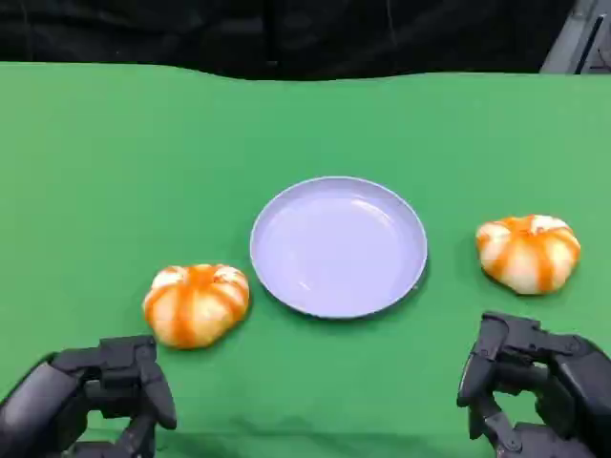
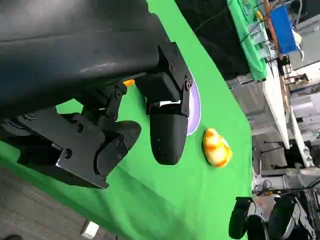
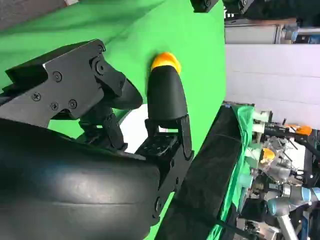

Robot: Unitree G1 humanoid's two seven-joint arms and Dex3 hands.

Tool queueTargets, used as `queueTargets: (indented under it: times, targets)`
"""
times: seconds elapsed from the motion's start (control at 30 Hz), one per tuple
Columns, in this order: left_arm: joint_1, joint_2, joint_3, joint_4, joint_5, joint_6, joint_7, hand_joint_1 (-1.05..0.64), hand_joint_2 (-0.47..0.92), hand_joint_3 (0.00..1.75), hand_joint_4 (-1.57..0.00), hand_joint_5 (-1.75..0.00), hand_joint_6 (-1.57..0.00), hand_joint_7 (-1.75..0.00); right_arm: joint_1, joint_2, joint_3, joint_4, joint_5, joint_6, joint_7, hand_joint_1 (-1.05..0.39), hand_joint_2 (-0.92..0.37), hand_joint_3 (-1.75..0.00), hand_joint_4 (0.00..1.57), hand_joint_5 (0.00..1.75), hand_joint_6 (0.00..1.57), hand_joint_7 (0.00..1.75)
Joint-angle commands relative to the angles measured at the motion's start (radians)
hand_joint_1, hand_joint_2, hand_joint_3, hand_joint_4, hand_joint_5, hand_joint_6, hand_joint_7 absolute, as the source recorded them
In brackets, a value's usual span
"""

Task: Grasp the bread from the table and place it into the plate.

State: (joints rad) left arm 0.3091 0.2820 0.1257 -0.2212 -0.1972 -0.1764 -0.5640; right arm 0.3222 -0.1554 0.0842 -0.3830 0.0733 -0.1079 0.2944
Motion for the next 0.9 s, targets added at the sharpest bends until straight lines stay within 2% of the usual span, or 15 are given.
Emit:
queueTargets:
  times: [0.03, 0.57, 0.6, 0.63, 0.67, 0.7, 0.73, 0.77, 0.83, 0.87, 0.9]
  targets:
    - [0.002, 0.021, 0.003, -0.006, 0.002, 0.000, 0.012, 0.08, 0.61, 1.12, -0.73, -1.72, -0.77, -1.43, -0.001, -0.016, -0.010, -0.014, -0.004, -0.005, -0.002, 0.06, -0.63, -1.09, 0.78, 1.75, 0.73, 1.53]
    - [0.012, 0.022, 0.005, -0.019, -0.009, 0.007, 0.009, 0.07, 0.62, 1.10, -0.72, -1.71, -0.76, -1.40, 0.007, -0.010, -0.011, -0.021, 0.014, -0.004, 0.000, 0.03, -0.63, -1.10, 0.78, 1.75, 0.72, 1.53]
    - [0.003, 0.022, 0.003, 0.000, 0.012, -0.041, 0.008, 0.07, 0.62, 1.10, -0.72, -1.71, -0.76, -1.40, 0.007, -0.015, -0.013, -0.025, 0.013, 0.004, 0.002, 0.03, -0.63, -1.10, 0.78, 1.75, 0.72, 1.53]
    - [-0.005, 0.022, 0.001, 0.015, 0.027, -0.078, 0.008, -0.01, 0.70, 0.84, -0.65, -1.32, -0.67, -1.06, 0.007, -0.018, -0.014, -0.027, 0.013, 0.011, 0.003, 0.03, -0.64, -1.10, 0.78, 1.75, 0.72, 1.53]
    - [-0.010, 0.022, -0.001, 0.027, 0.038, -0.106, 0.008, -0.07, 0.83, 0.53, -0.67, -0.94, -0.71, -0.65, 0.007, -0.020, -0.016, -0.029, 0.012, 0.015, 0.004, 0.03, -0.64, -1.10, 0.78, 1.75, 0.72, 1.53]
    - [-0.013, 0.022, -0.002, 0.035, 0.043, -0.124, 0.008, -0.09, 0.87, 0.42, -0.68, -0.81, -0.73, -0.50, 0.007, -0.022, -0.016, -0.031, 0.012, 0.018, 0.004, 0.03, -0.64, -1.09, 0.78, 1.75, 0.72, 1.53]
    - [-0.016, 0.024, -0.004, 0.037, 0.063, -0.137, 0.018, -0.10, 0.90, 0.36, -0.69, -0.74, -0.75, -0.41, 0.006, -0.024, -0.017, -0.030, 0.012, 0.018, 0.006, 0.03, -0.64, -1.09, 0.78, 1.75, 0.71, 1.53]
    - [-0.019, 0.026, -0.005, 0.040, 0.079, -0.148, 0.025, -0.16, 0.91, 0.30, -0.63, -0.56, -0.72, -0.27, 0.005, -0.025, -0.018, -0.030, 0.011, 0.019, 0.007, 0.03, -0.64, -1.09, 0.78, 1.75, 0.71, 1.53]
    - [-0.022, 0.027, -0.007, 0.044, 0.097, -0.162, 0.034, -0.18, 0.92, 0.27, -0.62, -0.41, -0.72, -0.15, 0.005, -0.027, -0.018, -0.030, 0.011, 0.019, 0.008, 0.03, -0.65, -1.08, 0.78, 1.75, 0.71, 1.54]
    - [-0.055, 0.031, -0.011, 0.006, 0.310, -0.184, 0.144, -0.29, 0.92, 0.26, -0.55, -0.33, -0.68, -0.11, 0.000, -0.026, -0.021, -0.019, 0.017, 0.017, 0.010, 0.03, -0.65, -1.08, 0.77, 1.75, 0.71, 1.54]
    - [-0.091, 0.039, -0.020, -0.027, 0.509, -0.198, 0.242, -0.52, 0.92, 0.24, -0.41, -0.23, -0.60, -0.08, -0.004, -0.025, -0.022, -0.010, 0.024, 0.016, 0.014, 0.04, -0.65, -1.08, 0.77, 1.75, 0.71, 1.54]
